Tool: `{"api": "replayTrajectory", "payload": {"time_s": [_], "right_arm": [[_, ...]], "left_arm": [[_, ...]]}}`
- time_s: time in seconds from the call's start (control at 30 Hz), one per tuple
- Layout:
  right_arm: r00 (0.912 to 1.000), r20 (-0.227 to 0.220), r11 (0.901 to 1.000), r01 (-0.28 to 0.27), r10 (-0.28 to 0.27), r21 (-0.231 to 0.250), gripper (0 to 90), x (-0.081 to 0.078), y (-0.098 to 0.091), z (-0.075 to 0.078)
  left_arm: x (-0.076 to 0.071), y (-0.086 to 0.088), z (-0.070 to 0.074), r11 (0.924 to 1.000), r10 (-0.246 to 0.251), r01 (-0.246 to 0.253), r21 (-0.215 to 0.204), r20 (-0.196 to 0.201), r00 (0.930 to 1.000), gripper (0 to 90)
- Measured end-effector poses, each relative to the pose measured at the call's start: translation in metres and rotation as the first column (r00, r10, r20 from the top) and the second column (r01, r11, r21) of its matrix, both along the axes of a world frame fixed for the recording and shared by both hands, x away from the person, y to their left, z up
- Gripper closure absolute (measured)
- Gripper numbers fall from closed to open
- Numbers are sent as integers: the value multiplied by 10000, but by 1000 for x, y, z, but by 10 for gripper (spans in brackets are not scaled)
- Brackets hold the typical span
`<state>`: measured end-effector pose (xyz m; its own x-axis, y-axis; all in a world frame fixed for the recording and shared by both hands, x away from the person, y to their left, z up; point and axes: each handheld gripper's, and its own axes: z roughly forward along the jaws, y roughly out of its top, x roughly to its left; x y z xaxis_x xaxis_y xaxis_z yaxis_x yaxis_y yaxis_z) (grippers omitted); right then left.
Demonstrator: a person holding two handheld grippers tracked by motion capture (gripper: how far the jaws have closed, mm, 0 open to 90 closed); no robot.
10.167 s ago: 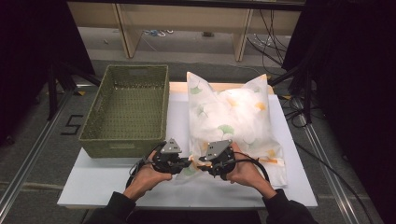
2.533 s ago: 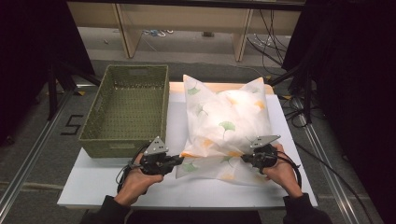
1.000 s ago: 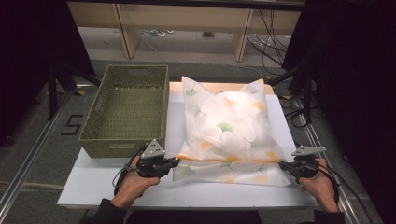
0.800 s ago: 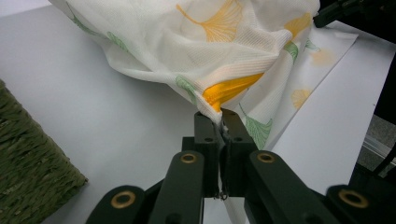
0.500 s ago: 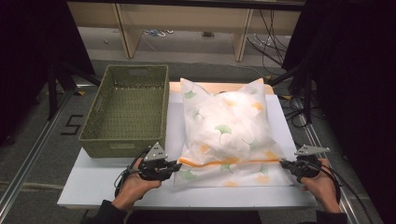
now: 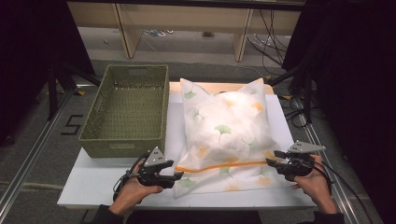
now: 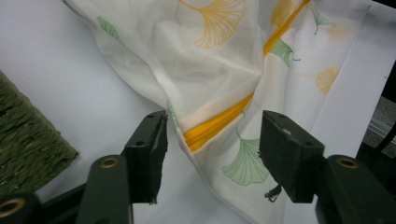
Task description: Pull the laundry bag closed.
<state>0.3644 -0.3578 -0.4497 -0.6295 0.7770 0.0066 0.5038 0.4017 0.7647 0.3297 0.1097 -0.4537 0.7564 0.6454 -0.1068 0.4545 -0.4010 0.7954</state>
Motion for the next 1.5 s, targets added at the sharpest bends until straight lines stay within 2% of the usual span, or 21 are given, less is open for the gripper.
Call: {"api": "replayTrajectory", "payload": {"time_s": [0.07,0.17,0.2,0.23,0.27,0.3,0.33,0.4,0.5,0.6,0.63,0.8,0.83,0.87,1.03,1.07,1.1,1.17,1.33,1.43,1.5], "right_arm": [[9997,-234,9996,18,-11,298,462,-2,8,0],[9993,102,9992,-356,355,187,430,0,14,-1],[9996,-118,9989,-245,250,396,412,-2,18,-1],[9988,277,9989,-421,415,222,381,0,20,-2],[9995,-39,9989,-314,316,360,370,-2,23,-2],[9996,0,9990,-299,299,343,363,-2,24,-2],[9984,296,9986,-491,484,213,349,0,24,-2],[9990,194,9981,-409,401,462,322,-3,29,-2],[9950,614,9957,-819,792,441,284,-1,34,-2],[9960,403,9951,-819,797,553,266,-5,41,-2],[9949,554,9952,-864,839,458,264,-6,42,-2],[9937,579,9947,-981,962,316,237,-8,48,-5],[9943,361,9934,-1019,1001,519,235,-9,50,-6],[9937,552,9943,-994,972,378,232,-10,50,-5],[9934,552,9937,-1033,1008,429,216,-19,53,-6],[9946,514,9944,-932,906,504,212,-22,54,-6],[9937,511,9934,-1023,997,512,209,-25,53,-7],[9940,554,9941,-968,941,489,202,-28,54,-9],[9941,550,9943,-965,939,460,190,-40,55,-13],[9938,765,9956,-839,805,418,191,-48,56,-14],[9908,579,9908,-1253,1224,506,194,-52,57,-15]], "left_arm": [[-1,0,-2,9999,158,-159,-62,-100,9998,369],[-4,0,-4,9988,433,-437,-227,-168,9989,331],[-4,2,-3,9994,329,-330,-58,-80,9994,315],[-3,3,-4,9995,304,-304,7,-18,9995,299],[-4,3,-4,9992,391,-392,-39,-84,9992,287],[-5,2,-4,9980,560,-566,-295,-195,9982,275],[-5,3,-5,9982,504,-510,-317,-190,9985,264],[-6,4,-4,9986,495,-497,-164,-154,9987,246],[-7,5,-4,9991,411,-412,-93,-126,9991,212],[-10,5,-5,9992,374,-374,-109,11,9993,200],[-11,3,-5,9983,489,-491,-302,-85,9988,198],[-12,4,-5,9992,366,-365,-143,69,9993,195],[-13,3,-6,9986,440,-439,-283,46,9990,194],[-14,5,-5,9992,386,-385,-44,60,9992,193],[-18,5,-5,9992,396,-395,-56,93,9992,181],[-21,2,-7,9982,522,-519,-307,85,9986,179],[-21,3,-6,9992,394,-394,5,164,9991,169],[-23,1,-7,9992,358,-355,-164,192,9992,164],[-30,-2,-6,9997,206,-209,138,255,9995,163],[-35,-7,-8,9999,122,-120,-49,289,9995,163],[-37,-8,-7,9999,-19,14,164,327,9995,163]]}}
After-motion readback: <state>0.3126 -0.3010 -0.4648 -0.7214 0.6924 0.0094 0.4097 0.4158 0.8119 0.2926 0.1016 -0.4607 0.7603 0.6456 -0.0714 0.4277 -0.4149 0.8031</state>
